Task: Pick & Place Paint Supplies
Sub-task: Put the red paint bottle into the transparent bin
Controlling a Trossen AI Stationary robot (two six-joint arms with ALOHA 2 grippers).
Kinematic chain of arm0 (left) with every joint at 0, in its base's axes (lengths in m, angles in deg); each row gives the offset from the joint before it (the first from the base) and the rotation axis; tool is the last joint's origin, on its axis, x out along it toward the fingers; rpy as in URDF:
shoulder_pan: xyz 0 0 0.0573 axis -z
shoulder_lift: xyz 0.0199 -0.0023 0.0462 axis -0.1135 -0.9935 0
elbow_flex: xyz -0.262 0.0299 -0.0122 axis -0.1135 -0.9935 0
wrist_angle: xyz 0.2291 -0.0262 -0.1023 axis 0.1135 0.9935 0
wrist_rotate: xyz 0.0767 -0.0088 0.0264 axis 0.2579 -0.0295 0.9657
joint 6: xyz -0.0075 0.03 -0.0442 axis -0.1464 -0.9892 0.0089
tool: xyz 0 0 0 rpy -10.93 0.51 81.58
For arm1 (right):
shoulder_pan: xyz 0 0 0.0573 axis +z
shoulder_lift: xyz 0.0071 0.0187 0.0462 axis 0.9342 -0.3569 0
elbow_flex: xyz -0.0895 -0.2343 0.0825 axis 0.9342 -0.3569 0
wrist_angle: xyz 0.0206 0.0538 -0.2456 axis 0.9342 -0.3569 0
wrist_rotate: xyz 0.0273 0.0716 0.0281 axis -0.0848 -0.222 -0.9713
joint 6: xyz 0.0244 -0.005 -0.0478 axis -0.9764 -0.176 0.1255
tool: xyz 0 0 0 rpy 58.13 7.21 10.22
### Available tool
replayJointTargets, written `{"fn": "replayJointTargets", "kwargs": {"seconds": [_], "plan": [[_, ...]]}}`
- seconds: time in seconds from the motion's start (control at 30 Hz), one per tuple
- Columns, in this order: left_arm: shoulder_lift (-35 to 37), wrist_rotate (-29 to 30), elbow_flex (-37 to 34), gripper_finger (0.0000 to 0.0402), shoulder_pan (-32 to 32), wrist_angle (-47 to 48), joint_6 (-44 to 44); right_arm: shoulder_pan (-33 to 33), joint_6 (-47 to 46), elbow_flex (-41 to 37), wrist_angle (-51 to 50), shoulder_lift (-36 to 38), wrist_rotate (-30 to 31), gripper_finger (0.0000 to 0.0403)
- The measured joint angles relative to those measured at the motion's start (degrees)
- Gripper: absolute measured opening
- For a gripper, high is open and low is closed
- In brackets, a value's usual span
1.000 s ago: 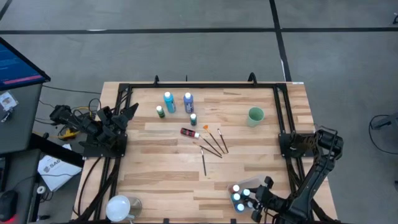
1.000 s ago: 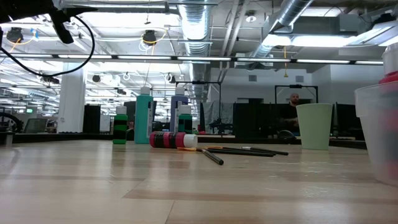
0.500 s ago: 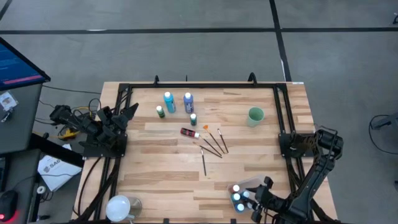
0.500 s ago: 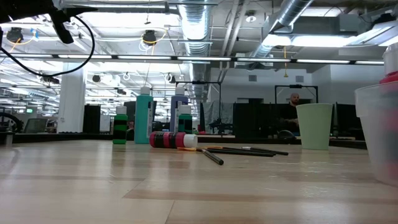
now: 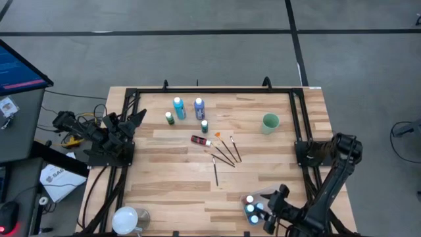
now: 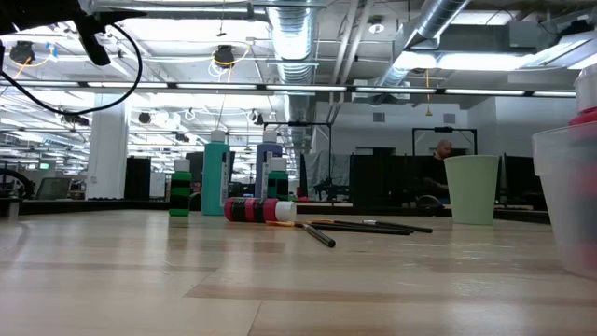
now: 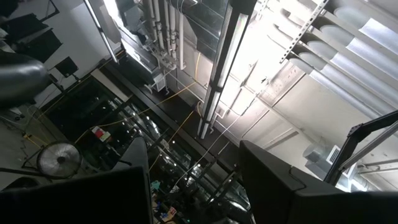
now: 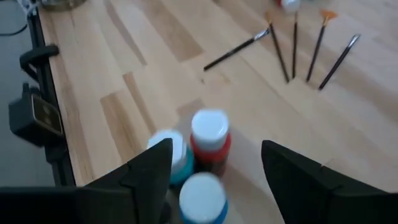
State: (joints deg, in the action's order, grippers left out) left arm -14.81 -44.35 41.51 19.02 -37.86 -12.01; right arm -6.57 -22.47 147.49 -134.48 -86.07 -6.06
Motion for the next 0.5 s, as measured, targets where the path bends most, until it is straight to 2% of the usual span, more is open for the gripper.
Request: {"fn": "replayJointTargets", "kwargs": {"seconds": [0.23,0.43,0.5], "plan": [[0.0,-0.01,-0.01,0.0132,0.0,0.0,0.0,-4.0,8.73,1.6,-2.92,7.0,0.03,0.0245],[0.0,-0.02,0.0,0.0132,0.0,0.0,0.0,-13.4,21.26,1.62,-0.04,12.67,-0.08,0.0245],[0.0,0.0,0.0,0.0132,0.0,0.02,0.0,-17.5,27.9,1.62,2.89,14.02,-1.81,0.0245]]}}
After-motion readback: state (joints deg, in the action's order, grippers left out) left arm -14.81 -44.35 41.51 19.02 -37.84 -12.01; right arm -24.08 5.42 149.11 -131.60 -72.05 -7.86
